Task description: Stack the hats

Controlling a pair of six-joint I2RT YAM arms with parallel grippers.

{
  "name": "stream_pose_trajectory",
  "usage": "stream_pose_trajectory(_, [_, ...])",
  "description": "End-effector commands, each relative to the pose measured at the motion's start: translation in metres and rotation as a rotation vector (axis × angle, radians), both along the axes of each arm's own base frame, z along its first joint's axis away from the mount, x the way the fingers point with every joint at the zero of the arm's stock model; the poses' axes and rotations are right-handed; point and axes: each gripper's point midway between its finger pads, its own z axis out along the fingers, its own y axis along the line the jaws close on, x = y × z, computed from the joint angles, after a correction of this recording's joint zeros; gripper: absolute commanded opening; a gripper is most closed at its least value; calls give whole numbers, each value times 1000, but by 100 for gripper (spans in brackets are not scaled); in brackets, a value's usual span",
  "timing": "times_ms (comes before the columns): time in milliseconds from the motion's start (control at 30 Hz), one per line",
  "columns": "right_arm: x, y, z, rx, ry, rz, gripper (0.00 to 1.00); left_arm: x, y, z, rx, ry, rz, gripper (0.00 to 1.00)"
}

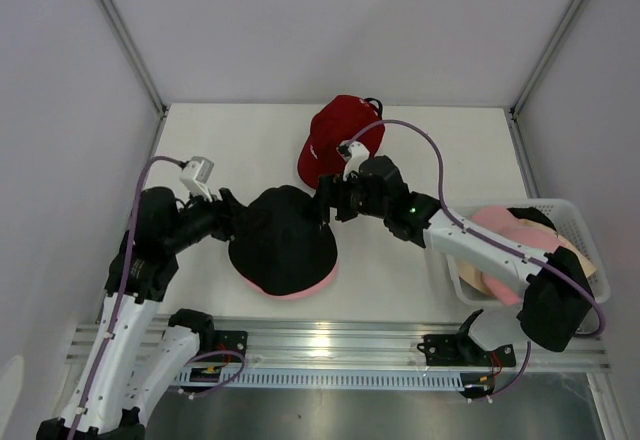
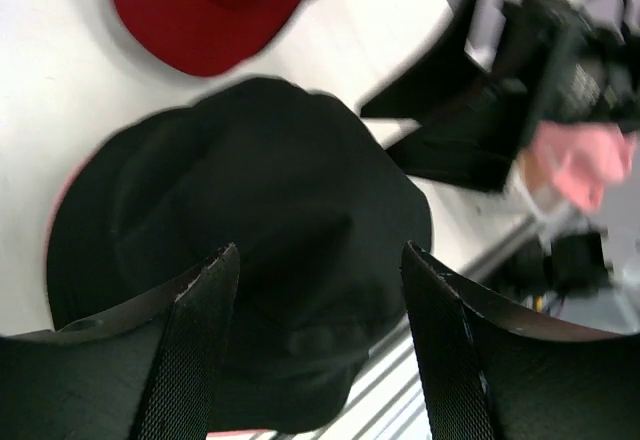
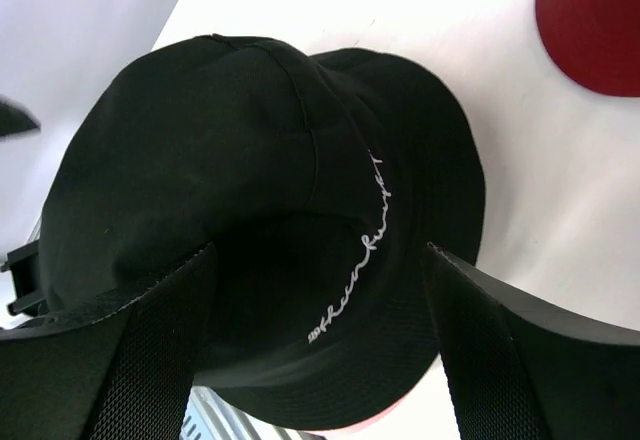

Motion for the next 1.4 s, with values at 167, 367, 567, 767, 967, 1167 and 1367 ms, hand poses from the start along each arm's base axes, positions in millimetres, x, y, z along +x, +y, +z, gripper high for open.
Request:
stream_pose_trajectory(167, [12,18,15,65,21,-2,85,-38,-27,-20,111,-48,-285,69])
stream_pose_trajectory(367, [17,19,16,83,22,-28,84,-18,-19,-65,268,106,-216,63])
stream_pose_trajectory(567, [25,11,20,92,14,-75,86,-21,-18,-68,303,87,-219,55])
stream_pose_trajectory(767, [27,13,16,129,36,-92,86,-22,-15,-41,269,-23,-186,64])
stream_pose_trajectory(967, [19,34,-3,193,106,-81,84,-16,-10,-10,210,-87,-93,76])
stream_pose_trajectory(1167, [11,65,-10,248,129,-45,83,-4,6,-30,244,9,39,74])
stream_pose_trajectory(1367, [2,87,-17,248,151,-15,82,-9,27,-10,227,-62,154,77])
